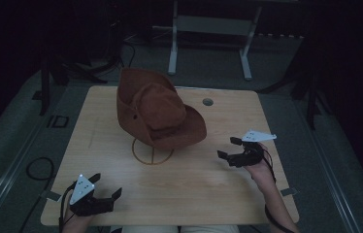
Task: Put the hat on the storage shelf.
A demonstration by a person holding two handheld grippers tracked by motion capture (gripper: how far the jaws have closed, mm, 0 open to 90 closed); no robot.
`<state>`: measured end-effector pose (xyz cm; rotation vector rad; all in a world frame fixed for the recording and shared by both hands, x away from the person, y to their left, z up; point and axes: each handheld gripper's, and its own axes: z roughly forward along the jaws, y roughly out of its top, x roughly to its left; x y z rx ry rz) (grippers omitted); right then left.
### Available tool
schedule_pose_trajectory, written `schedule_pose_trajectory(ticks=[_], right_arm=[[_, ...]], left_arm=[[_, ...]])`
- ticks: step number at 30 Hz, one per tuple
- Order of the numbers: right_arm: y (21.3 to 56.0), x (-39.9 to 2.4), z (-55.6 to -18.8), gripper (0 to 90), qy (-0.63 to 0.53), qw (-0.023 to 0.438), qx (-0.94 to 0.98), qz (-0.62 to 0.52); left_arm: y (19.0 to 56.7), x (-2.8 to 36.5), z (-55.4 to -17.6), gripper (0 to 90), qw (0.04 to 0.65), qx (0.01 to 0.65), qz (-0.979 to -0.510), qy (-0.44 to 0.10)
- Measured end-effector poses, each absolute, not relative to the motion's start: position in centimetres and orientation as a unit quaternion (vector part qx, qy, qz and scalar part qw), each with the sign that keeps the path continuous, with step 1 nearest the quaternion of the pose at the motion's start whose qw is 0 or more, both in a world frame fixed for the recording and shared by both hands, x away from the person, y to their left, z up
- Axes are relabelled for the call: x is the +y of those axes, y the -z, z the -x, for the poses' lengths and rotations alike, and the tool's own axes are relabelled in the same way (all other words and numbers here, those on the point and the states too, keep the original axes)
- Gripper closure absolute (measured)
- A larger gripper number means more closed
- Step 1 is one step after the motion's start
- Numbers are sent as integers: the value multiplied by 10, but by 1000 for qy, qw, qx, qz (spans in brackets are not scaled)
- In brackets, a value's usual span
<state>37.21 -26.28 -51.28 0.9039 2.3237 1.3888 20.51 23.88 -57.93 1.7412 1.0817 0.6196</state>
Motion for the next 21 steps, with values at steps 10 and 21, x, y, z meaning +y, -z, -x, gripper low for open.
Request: schedule_pose_trajectory(ticks=[10,21], right_arm=[[537,-274,-351,137,-476,142,807,-319],[556,-286,-327,126,-461,139,814,-325]], left_arm=[[579,239,-205,45,477,441,-716,-255],[579,239,-205,46,477,441,-716,-255]])
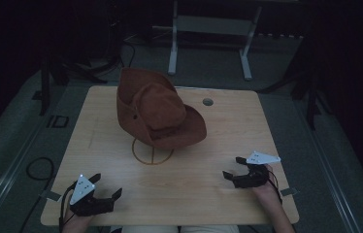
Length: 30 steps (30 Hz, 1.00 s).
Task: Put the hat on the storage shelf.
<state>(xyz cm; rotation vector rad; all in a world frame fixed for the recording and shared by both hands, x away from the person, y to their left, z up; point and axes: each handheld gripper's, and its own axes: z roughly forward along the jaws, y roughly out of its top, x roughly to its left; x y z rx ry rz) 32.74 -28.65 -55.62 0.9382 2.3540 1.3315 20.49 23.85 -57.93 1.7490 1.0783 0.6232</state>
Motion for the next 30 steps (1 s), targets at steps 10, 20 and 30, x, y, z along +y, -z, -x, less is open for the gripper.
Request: schedule_pose_trajectory(ticks=[10,20,30], right_arm=[[564,-300,-302,129,-455,174,811,-323],[561,-322,-284,123,-463,201,802,-320],[564,-335,-288,124,-459,211,789,-351]], left_arm=[[579,239,-205,46,478,443,-714,-254],[580,239,-205,46,479,445,-714,-252],[580,240,-206,46,479,450,-711,-252]])
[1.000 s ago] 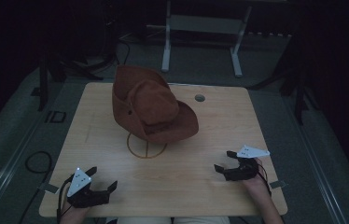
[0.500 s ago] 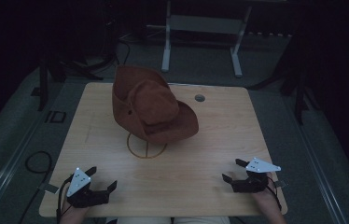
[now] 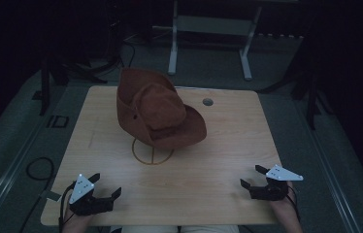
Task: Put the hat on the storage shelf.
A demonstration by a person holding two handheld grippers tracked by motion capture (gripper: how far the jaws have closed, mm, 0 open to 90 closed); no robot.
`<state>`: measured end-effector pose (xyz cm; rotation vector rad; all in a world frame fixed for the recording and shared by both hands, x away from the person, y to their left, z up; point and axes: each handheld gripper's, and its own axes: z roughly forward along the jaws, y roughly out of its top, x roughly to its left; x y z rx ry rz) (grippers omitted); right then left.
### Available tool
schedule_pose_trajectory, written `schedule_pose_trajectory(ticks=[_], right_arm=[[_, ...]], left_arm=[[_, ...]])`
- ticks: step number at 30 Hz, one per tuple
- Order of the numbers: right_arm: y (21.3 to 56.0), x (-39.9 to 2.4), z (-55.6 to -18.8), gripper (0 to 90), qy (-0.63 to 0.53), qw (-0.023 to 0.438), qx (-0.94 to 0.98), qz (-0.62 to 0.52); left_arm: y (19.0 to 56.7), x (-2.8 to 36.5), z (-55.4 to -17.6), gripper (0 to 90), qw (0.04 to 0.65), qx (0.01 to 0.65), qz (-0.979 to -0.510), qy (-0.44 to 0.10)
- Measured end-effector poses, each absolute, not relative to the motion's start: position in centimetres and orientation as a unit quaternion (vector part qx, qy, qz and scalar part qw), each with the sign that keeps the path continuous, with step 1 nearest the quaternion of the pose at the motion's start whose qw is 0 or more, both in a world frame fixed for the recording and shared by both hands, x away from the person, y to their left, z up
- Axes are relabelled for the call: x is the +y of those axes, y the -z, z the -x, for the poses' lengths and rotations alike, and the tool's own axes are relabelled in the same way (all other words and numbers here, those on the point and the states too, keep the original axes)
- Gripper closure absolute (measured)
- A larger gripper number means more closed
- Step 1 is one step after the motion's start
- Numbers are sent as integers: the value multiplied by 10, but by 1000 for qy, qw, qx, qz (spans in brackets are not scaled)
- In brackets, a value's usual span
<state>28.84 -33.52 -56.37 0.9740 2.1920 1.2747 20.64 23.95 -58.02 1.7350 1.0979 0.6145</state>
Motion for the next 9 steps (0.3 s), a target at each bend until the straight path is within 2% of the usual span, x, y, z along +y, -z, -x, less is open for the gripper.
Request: schedule_pose_trajectory(ticks=[9], right_arm=[[564,-337,-289,124,-463,210,786,-353]], left_arm=[[580,240,-206,46,479,450,-710,-251]])
